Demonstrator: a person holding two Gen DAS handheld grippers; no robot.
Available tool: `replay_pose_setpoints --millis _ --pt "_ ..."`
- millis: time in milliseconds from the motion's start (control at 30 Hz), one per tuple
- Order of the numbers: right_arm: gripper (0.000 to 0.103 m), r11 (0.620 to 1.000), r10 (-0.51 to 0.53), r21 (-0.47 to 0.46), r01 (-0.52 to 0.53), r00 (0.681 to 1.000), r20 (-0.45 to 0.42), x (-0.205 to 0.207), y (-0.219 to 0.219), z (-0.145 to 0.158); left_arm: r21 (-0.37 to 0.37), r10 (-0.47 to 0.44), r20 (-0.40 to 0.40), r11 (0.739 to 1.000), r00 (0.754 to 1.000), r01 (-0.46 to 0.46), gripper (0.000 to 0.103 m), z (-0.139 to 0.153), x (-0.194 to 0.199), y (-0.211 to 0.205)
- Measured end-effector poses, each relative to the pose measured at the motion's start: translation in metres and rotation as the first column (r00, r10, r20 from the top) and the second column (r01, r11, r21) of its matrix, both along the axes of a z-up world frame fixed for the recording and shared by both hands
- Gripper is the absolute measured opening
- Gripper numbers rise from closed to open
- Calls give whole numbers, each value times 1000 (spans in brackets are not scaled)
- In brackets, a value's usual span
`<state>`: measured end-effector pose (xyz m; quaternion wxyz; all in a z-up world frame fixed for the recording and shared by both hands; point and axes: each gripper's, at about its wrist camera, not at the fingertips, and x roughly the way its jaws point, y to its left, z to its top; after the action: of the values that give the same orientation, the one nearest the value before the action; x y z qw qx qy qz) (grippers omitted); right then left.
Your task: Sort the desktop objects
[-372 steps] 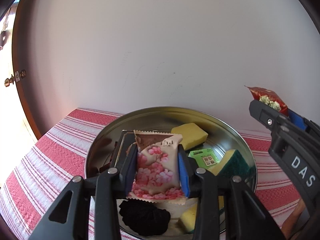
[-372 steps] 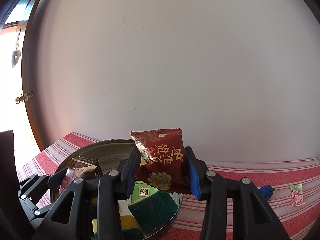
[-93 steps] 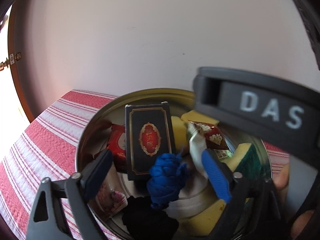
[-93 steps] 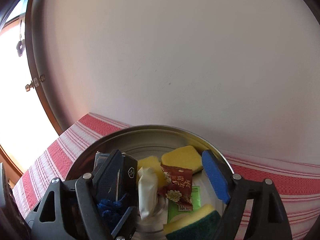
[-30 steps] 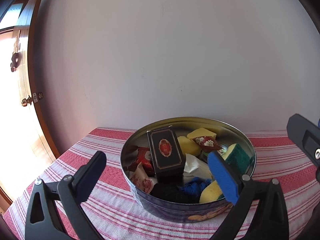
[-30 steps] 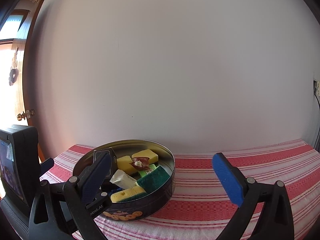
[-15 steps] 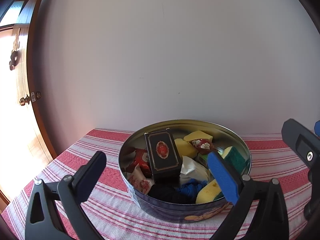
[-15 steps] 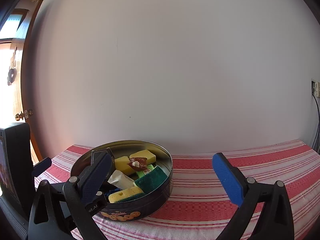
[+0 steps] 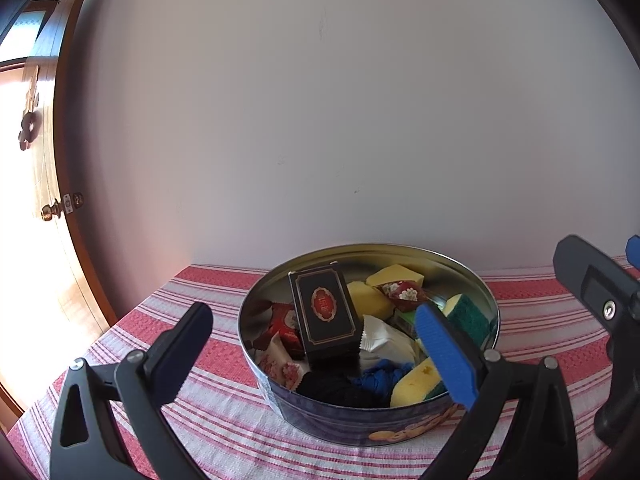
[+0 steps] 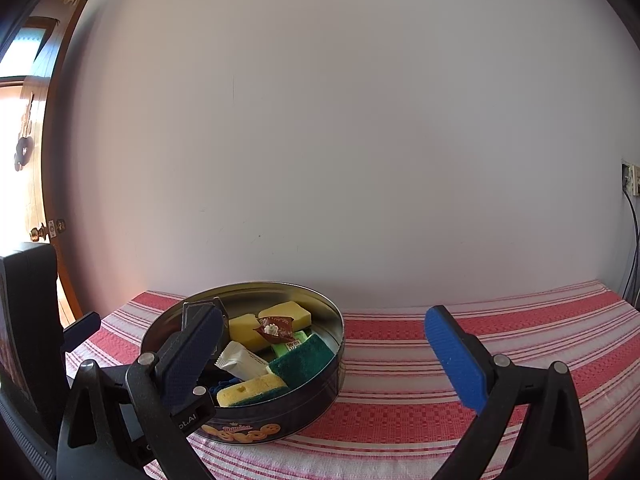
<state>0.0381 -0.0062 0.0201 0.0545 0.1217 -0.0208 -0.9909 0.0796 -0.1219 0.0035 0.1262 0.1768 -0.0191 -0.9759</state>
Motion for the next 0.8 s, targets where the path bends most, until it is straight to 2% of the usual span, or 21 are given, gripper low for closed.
replay_pose_setpoints --millis 167,400,800 --pt "103 1000 3 -1 -3 1000 -3 1 1 0 -14 6 0 1000 1000 -6 103 1 1 3" --pt "103 1000 7 1 -7 1000 0 1 2 0 13 3 10 1000 1000 -3 103 1 -1 -1" --pt "103 1000 6 2 -6 1000 0 0 3 -1 18 12 17 1000 1000 -13 103 -2 -3 -3"
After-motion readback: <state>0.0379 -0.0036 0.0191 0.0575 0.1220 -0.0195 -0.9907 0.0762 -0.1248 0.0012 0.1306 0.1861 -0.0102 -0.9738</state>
